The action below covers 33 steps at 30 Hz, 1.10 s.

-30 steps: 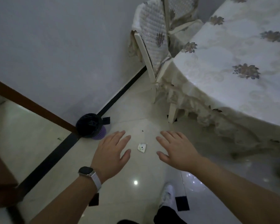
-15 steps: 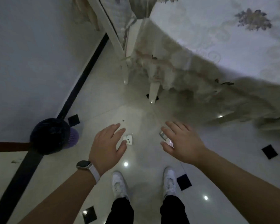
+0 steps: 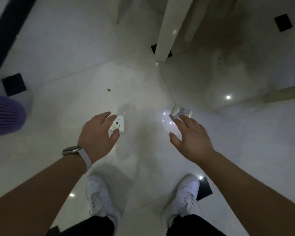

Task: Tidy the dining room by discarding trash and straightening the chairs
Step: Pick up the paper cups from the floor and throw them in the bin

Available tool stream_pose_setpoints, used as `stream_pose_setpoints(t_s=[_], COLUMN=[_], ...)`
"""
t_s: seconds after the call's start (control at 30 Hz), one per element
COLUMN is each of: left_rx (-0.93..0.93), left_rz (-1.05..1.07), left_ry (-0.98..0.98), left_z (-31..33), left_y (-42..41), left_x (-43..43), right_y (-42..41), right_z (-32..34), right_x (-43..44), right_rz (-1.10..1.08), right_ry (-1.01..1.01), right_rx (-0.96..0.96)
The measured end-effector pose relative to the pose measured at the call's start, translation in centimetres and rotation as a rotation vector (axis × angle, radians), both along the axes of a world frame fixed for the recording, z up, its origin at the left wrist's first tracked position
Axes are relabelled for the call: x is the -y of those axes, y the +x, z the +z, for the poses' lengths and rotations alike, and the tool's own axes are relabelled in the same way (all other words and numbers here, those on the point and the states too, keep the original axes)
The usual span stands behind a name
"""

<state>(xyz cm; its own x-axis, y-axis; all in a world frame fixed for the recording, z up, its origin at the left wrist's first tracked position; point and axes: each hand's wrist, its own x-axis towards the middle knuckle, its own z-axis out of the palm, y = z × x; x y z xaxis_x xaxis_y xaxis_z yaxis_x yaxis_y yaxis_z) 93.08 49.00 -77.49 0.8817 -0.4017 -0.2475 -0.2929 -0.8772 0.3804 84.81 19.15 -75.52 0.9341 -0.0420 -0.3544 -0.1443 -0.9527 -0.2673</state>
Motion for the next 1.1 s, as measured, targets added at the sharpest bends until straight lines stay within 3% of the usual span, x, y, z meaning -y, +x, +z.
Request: stream_pose_setpoints(t_s=[0.2,0.4,0.63,1.1], left_rx=[-0.137,-0.192,-0.258,-0.43], left_rz=[0.166,0.202,0.176,0.304], left_ry=[0.063,0.088,0.161,0.108], left_z=[-14.2,-21.6,-23.9,-24.2], left_y=[0.5,3.0,2.9,3.0], left_x=[0.5,0.8,-1.2,0.7], right_y=[1.5,5.2,5.6,8.1], right_z=[-14.1,-22.0,-25.7,-25.1], right_x=[3.0,7.2,11.3,10.6], right_rz=[0.023,-0.009,-0.01,-0.043], right_ry=[-0.019,-0.07,0.055,0.114], right_rx=[-0.055,-0.035,-0.133,-0.331])
